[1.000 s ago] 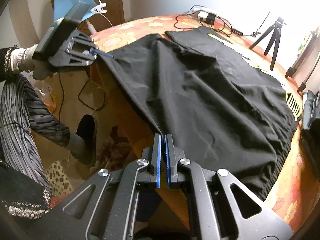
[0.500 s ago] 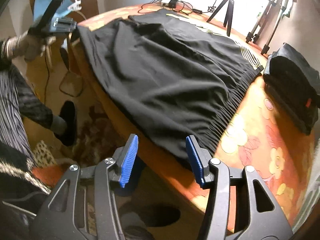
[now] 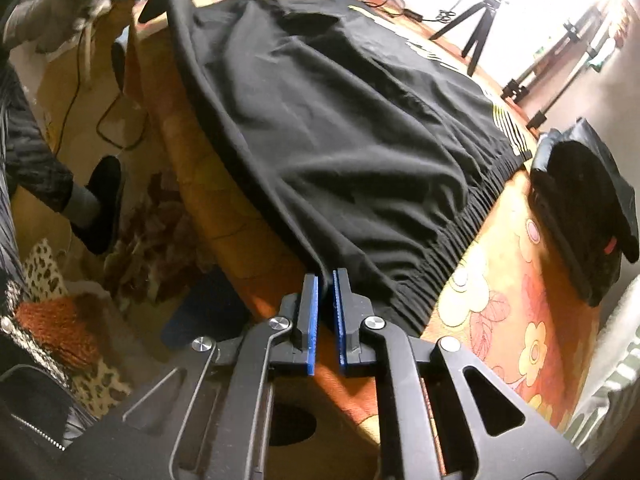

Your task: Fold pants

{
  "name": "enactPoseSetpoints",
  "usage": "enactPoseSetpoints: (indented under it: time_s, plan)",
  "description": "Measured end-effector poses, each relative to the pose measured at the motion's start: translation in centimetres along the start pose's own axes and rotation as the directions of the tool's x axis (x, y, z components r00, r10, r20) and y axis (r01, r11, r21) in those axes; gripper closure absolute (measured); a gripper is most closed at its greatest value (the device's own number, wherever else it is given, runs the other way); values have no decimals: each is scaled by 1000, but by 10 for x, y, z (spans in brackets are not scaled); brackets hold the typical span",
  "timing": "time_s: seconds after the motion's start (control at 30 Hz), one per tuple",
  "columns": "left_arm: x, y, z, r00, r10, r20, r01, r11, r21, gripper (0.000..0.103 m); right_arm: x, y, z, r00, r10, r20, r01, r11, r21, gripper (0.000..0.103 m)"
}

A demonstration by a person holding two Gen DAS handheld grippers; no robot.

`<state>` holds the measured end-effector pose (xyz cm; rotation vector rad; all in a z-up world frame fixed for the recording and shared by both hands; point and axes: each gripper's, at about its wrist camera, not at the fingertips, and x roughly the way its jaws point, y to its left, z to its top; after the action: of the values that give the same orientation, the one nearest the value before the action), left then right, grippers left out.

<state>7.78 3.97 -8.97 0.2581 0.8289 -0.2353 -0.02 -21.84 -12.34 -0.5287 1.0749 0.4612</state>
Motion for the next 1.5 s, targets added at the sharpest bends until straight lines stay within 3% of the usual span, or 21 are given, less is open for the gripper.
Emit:
enactPoseSetpoints:
  time_s: [0.2, 0.47, 0.73, 1.0, 1.3, 1.5]
  plan:
    - [-4, 10, 17, 998, 11, 59, -8, 999, -43, 102, -26, -24, 16, 993, -69, 97, 62, 995, 81, 101]
    - [-3, 26, 50, 990, 25, 141, -12, 996, -89, 102, -49, -57, 57, 964, -199, 178, 174, 974, 147, 102]
    - [17, 43, 89, 980, 39, 197, -17, 993, -113, 103, -44, -87, 107, 933, -299, 200, 268, 949, 166, 102]
    - [64, 69, 131, 981, 40, 190, -13, 990, -139, 103, -14, -139, 146, 913, -371, 168, 334, 919, 211, 102]
    - [137, 81, 175, 994, 53, 95, -41, 992, -120, 103, 59, -197, 189, 932, -352, 83, 322, 913, 252, 102]
    - [175, 77, 192, 996, 73, 49, -71, 996, -58, 103, 98, -223, 196, 947, -321, 19, 303, 910, 282, 102]
